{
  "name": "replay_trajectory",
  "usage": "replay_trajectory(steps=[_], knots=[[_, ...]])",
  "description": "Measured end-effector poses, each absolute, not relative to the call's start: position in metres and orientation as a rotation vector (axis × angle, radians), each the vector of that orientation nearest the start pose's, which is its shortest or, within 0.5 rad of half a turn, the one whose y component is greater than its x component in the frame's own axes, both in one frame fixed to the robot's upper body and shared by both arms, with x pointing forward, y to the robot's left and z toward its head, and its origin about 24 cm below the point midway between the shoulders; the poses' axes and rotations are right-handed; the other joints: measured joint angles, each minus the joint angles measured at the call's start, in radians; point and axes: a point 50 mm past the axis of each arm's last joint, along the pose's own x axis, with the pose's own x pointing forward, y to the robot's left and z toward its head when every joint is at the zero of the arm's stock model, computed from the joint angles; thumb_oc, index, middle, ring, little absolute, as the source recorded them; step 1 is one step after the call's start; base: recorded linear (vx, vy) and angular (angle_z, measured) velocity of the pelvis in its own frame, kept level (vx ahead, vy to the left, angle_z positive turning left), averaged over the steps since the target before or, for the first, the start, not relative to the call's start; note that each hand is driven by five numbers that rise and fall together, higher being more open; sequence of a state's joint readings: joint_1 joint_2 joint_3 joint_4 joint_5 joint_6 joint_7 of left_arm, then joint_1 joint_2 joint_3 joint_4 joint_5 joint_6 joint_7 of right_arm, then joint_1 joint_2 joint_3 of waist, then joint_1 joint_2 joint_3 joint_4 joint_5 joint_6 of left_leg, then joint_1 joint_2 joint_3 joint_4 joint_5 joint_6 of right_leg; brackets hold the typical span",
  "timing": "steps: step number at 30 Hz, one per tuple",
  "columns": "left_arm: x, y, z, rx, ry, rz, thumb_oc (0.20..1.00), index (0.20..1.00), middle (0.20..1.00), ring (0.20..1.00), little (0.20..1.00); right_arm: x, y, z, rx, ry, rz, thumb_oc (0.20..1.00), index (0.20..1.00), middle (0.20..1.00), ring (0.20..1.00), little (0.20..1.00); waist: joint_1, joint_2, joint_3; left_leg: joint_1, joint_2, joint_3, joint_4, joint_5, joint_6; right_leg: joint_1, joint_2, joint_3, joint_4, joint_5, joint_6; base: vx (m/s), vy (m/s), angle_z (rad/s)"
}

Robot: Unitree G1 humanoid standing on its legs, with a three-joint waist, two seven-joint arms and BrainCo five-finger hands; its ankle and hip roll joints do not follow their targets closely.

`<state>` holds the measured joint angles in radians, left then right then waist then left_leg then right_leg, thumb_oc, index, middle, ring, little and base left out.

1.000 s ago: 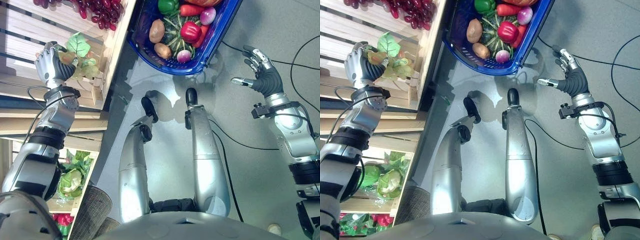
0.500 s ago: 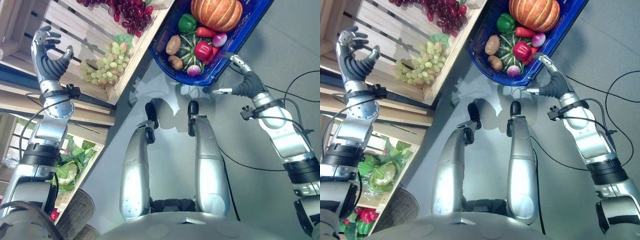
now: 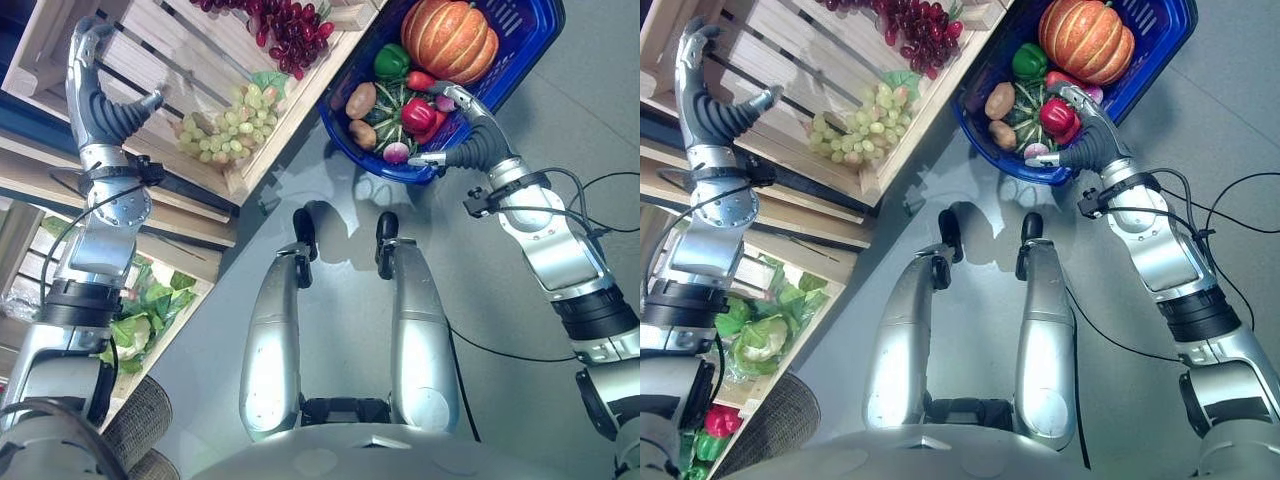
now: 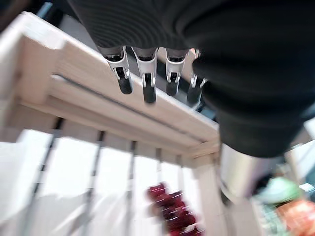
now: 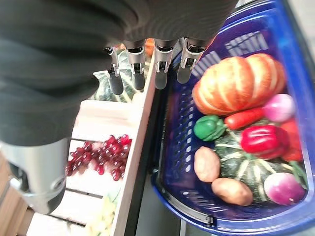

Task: Pick up fruits and vegetables into the basket

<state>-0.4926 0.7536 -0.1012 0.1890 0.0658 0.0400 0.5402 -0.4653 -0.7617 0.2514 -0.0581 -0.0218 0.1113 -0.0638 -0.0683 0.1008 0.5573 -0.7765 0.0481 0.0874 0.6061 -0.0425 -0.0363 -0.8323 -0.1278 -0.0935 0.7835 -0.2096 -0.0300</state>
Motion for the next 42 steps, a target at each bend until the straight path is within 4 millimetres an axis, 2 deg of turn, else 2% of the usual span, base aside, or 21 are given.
replay_trajectory(steps=[3,9,18,22,31,37,42], knots=[[0.322,0.275,0.187,0.830,-0.363,0.565,1.000,1.000,1.000,1.000,1.000,0.311,-0.202,0.178,-0.799,-0.330,0.109,1.000,1.000,1.000,1.000,1.000,-0.018,-0.004,0.001,-0.004,0.001,0.008,0.000,-0.008,-0.003,-0.010,0.002,0.009,0.000,0.002,0.004,0.06,-0.004,-0.06],[0.331,0.284,0.165,0.970,-0.192,0.560,1.000,1.000,1.000,1.000,1.000,0.305,-0.210,0.173,-0.742,-0.348,0.107,1.000,1.000,1.000,1.000,1.000,-0.055,-0.016,0.006,-0.032,0.020,0.028,0.037,-0.028,0.001,-0.040,0.023,0.032,0.006,0.003,0.006,0.03,-0.001,-0.15],[0.339,0.291,0.161,1.147,-0.107,0.555,1.000,1.000,1.000,1.000,1.000,0.291,-0.229,0.170,-0.690,-0.391,0.072,1.000,1.000,1.000,1.000,1.000,-0.097,-0.019,0.008,-0.072,0.023,0.059,0.051,-0.043,0.004,-0.103,0.027,0.067,0.021,0.003,0.009,-0.01,0.018,-0.09],[0.341,0.296,0.151,1.200,-0.037,0.547,1.000,1.000,1.000,1.000,1.000,0.289,-0.235,0.176,-0.641,-0.426,0.037,1.000,1.000,1.000,1.000,1.000,-0.110,-0.019,0.008,-0.091,0.025,0.077,0.051,-0.044,0.005,-0.135,0.030,0.083,0.029,0.004,0.008,-0.01,0.019,-0.07],[0.342,0.317,0.132,1.219,0.151,0.581,1.000,1.000,1.000,1.000,1.000,0.288,-0.240,0.185,-0.578,-0.473,0.004,1.000,1.000,1.000,1.000,1.000,-0.127,-0.019,0.008,-0.127,0.026,0.098,0.048,-0.043,0.004,-0.190,0.032,0.105,0.040,0.005,0.007,-0.01,0.008,-0.04],[0.345,0.316,0.123,1.169,0.200,0.585,1.000,1.000,1.000,1.000,1.000,0.288,-0.241,0.189,-0.550,-0.493,-0.011,1.000,1.000,1.000,1.000,1.000,-0.128,-0.019,0.008,-0.151,0.027,0.101,0.050,-0.043,0.004,-0.220,0.029,0.111,0.049,0.007,0.004,0.00,0.002,-0.01],[0.348,0.315,0.127,1.121,0.181,0.614,1.000,1.000,1.000,1.000,1.000,0.288,-0.241,0.191,-0.547,-0.506,-0.020,1.000,1.000,1.000,1.000,1.000,-0.127,-0.019,0.007,-0.182,0.026,0.101,0.053,-0.041,0.004,-0.255,0.028,0.113,0.057,0.007,0.004,0.00,0.000,0.00]])
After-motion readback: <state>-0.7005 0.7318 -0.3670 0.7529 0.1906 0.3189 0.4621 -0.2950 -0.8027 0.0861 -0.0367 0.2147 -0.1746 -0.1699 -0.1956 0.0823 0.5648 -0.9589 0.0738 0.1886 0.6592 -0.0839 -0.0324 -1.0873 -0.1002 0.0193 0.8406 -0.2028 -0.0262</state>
